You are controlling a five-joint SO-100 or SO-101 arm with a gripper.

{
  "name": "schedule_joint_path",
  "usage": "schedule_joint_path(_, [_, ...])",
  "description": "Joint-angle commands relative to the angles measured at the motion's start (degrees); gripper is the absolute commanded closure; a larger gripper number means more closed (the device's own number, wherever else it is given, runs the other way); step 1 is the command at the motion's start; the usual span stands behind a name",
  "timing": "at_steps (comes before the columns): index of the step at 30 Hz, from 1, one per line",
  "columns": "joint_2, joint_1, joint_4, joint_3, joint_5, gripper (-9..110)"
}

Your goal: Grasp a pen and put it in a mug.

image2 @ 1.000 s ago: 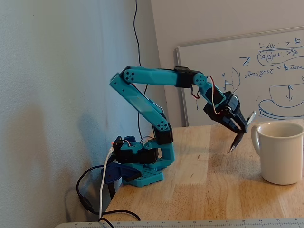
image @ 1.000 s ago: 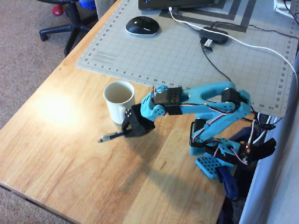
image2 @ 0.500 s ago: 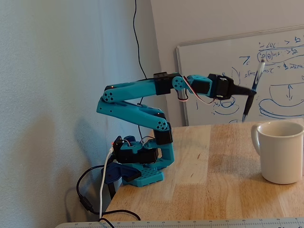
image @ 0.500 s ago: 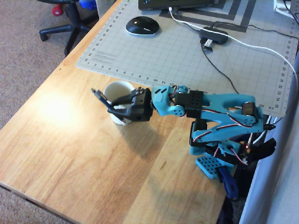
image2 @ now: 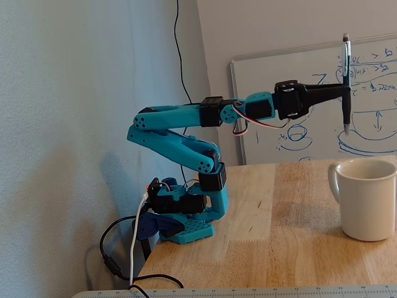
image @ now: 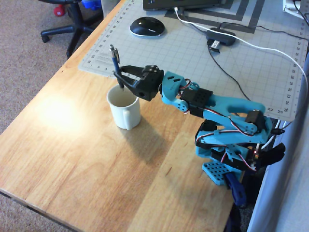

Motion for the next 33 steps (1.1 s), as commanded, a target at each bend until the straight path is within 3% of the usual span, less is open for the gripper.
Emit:
schedule_joint_path(1, [-2.29,2.2,-2.46,-0.7,-0.18,101])
schedule_joint_path(17, [-16.61,2.29,-3.25,3.69,-0.09,101])
schedule_joint_path(20, [-16.44,2.29,-3.25,3.43,-0.18,99])
schedule_joint_path(27, [-11.07,1.49,-2.46,1.85,-0.26,85])
schedule_joint_path(33, [-8.61,-1.14,-2.29,-3.25,-1.67,87])
